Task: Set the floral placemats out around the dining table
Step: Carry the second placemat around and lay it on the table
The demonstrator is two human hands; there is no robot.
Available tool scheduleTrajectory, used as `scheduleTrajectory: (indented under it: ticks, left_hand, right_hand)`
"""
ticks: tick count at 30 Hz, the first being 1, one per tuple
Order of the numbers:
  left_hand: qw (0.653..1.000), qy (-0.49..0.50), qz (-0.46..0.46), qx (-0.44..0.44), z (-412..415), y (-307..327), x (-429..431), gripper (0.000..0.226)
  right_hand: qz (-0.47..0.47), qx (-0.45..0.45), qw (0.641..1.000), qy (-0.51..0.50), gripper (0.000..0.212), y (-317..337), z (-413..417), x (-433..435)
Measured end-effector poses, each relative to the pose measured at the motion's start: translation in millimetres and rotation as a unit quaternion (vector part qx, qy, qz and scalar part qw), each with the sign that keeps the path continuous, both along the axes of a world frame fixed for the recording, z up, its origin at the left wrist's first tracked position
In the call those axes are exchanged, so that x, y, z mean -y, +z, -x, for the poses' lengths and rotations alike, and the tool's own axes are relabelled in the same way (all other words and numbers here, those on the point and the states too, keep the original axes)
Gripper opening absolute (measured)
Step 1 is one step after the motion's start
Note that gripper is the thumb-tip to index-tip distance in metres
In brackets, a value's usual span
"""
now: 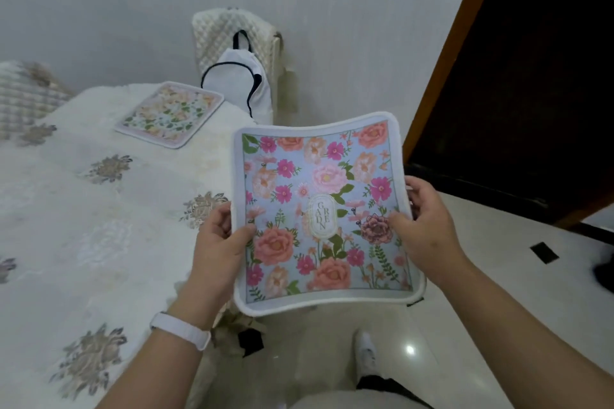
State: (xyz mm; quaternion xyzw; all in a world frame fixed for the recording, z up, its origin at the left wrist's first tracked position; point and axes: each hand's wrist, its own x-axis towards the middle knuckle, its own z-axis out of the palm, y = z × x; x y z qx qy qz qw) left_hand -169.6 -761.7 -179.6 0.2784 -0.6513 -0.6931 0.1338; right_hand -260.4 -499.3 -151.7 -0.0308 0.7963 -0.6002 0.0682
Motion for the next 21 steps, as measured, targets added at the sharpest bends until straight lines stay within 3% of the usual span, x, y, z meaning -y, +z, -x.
scheduleTrajectory:
  ticks: [10,21]
  left_hand:
    - [0.989,0.140,0.039,0.016,62.1,8.0,-28.4,0.026]
    - [0.946,0.315,0.003,0.075,18.7,0.8,19.8,0.020]
  right_hand:
    - [0.033,0.048,0.990,0.132,0.053,-10.0,131.0,7.5]
    - [0.013,0.071,0.947,0.312,0.050,-26.2,162.9,116.0]
